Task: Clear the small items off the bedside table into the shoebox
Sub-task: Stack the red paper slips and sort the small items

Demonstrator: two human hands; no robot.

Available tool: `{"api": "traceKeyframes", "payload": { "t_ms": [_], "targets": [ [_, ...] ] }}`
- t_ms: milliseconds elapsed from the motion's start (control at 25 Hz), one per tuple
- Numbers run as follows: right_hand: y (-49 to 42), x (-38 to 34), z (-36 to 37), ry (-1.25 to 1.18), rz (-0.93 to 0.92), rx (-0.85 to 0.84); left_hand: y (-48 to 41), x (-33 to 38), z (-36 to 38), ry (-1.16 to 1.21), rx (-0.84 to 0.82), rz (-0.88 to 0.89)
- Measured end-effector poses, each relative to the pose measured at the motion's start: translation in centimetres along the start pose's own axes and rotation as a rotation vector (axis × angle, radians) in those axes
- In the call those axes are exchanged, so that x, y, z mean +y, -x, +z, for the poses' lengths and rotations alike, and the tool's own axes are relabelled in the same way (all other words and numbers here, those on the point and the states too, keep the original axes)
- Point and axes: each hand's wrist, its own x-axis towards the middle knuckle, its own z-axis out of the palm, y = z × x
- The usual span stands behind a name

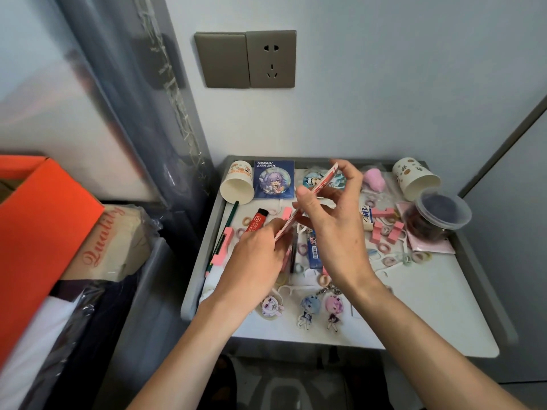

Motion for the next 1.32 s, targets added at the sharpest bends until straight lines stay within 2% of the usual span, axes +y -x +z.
{"api": "traceKeyframes", "payload": {
  "t_ms": [160,400,480,520,600,640,720,800,960,1000,1080,1160,1200,1280,1320],
  "targets": [
    [0.7,-1.1,0.3,-0.011,-0.044,-0.005,0.9,0.2,-0.8,-0.053,0.003,0.006],
    [2.2,-5.8,2.4,0.009,-0.087,-0.029,3.7,1.9,-5.4,0.073,0.019,-0.054],
    [2.9,-7.5,3.3,0.0,-0.081,-0.07,5.2,2.4,-7.6,-0.051,0.039,-0.072],
    [3.3,-8.5,4.0,0.01,-0.086,-0.09,6.2,2.6,-8.9,-0.166,0.111,-0.061],
    [4.6,-10.7,6.0,0.045,-0.093,-0.144,8.4,2.7,-11.9,-0.336,0.376,0.014],
    [5.2,-11.8,7.1,0.066,-0.097,-0.17,9.3,2.8,-13.3,-0.384,0.484,0.038],
    [6.2,-13.8,9.9,0.083,-0.112,-0.248,11.4,2.1,-16.1,-0.39,0.591,-0.002],
    [6.6,-15.3,12.3,0.038,-0.079,-0.401,12.7,0.4,-18.4,-0.18,0.622,-0.051],
    [7.1,-16.9,18.8,-0.031,0.165,-0.736,15.6,-3.7,-23.5,0.59,0.677,-0.276],
    [7.2,-17.0,20.4,-0.019,0.212,-0.788,16.0,-4.5,-24.3,0.692,0.688,-0.317],
    [7.1,-16.8,24.2,-0.001,0.272,-0.893,16.9,-6.8,-26.0,0.737,0.727,-0.356],
    [6.4,-16.8,27.7,0.059,0.259,-0.991,17.7,-8.8,-27.7,0.628,0.756,-0.407],
    [5.9,-16.5,29.8,0.097,0.26,-1.038,18.3,-10.4,-28.6,0.452,0.779,-0.482],
    [4.8,-15.4,33.9,0.245,0.253,-1.118,20.4,-14.0,-30.4,-0.067,0.814,-0.742],
    [4.5,-14.7,35.7,0.353,0.238,-1.173,21.4,-15.4,-31.0,-0.229,0.814,-0.856]
  ]
}}
